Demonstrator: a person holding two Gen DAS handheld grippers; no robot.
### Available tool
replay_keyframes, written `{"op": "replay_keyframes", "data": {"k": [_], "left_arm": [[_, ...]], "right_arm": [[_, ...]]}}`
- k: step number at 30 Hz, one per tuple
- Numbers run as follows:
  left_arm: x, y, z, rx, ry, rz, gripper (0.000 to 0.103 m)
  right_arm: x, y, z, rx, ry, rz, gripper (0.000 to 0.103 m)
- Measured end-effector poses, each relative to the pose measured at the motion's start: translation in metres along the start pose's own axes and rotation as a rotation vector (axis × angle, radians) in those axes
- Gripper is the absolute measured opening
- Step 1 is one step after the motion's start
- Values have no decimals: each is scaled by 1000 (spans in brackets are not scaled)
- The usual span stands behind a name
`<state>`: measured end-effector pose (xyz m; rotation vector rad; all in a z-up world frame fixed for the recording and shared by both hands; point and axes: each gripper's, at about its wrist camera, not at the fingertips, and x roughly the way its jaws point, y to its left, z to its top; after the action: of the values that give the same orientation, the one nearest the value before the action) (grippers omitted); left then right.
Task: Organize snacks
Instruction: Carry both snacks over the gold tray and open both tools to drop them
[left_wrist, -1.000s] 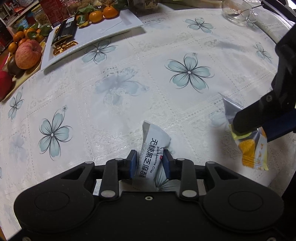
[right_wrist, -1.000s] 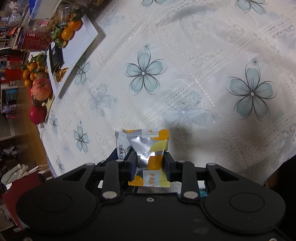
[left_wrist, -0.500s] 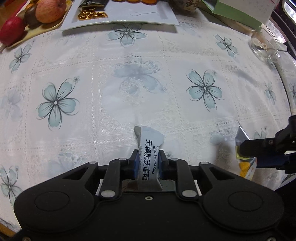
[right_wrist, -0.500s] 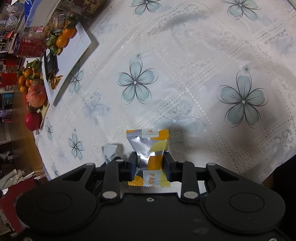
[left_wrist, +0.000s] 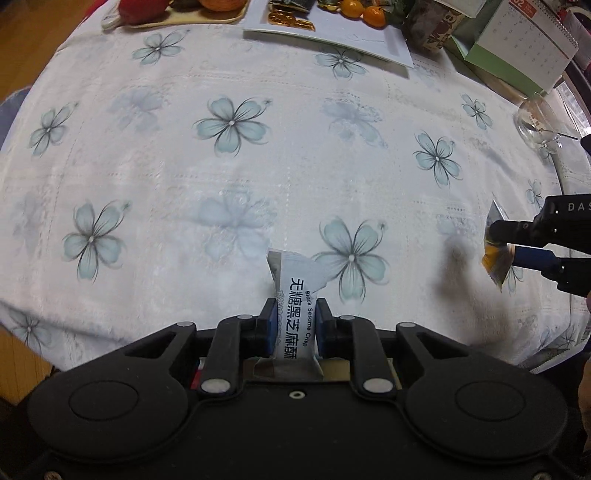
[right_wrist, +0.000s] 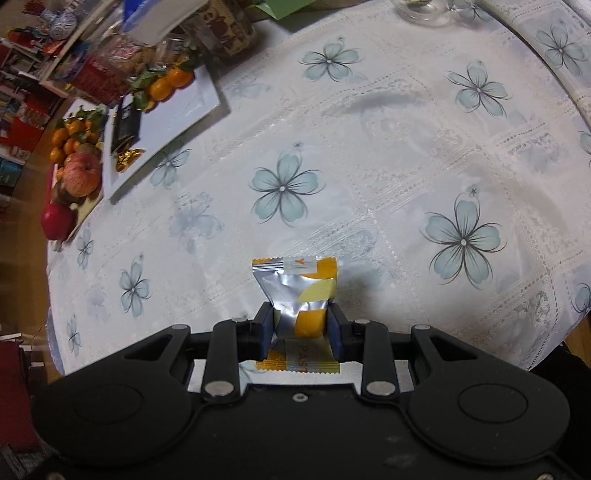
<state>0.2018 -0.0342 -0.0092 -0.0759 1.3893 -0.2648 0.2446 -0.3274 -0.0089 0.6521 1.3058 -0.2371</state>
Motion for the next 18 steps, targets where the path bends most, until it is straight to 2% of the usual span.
{"op": "replay_keyframes", "data": {"k": [7, 12, 18], "left_arm": [[-15, 19, -49, -60, 39, 1, 27], [-20, 15, -80, -56, 67, -17, 27], [-31, 3, -107, -34, 49, -41, 28]], "right_arm": [[-22, -14, -83, -39, 3, 95, 32], [-29, -19, -140, -79, 7, 84, 32], [-43, -16, -191, -156, -6, 87, 32]]}}
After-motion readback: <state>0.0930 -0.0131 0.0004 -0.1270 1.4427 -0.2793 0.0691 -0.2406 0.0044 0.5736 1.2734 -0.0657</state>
